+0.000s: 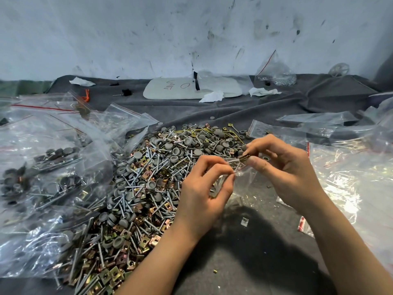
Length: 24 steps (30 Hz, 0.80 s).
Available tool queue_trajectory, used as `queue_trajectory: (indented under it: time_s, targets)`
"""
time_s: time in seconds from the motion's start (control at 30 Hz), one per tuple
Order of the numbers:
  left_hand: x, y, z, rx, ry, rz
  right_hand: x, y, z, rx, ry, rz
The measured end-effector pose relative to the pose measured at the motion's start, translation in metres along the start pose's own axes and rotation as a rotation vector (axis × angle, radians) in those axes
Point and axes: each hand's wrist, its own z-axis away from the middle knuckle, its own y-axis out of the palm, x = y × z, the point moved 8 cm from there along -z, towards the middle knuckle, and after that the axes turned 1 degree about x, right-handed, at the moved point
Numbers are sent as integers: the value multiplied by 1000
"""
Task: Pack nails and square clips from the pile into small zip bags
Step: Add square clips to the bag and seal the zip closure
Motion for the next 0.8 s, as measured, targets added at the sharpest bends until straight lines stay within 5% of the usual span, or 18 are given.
queue_trajectory:
  time_s: [0.23, 0.8]
  targets:
    - [1, 4, 1, 34, 12, 2, -2, 3, 0, 38, -19, 163]
    - [12, -24, -7, -153, -110, 131, 36, -11, 2, -392, -21, 66]
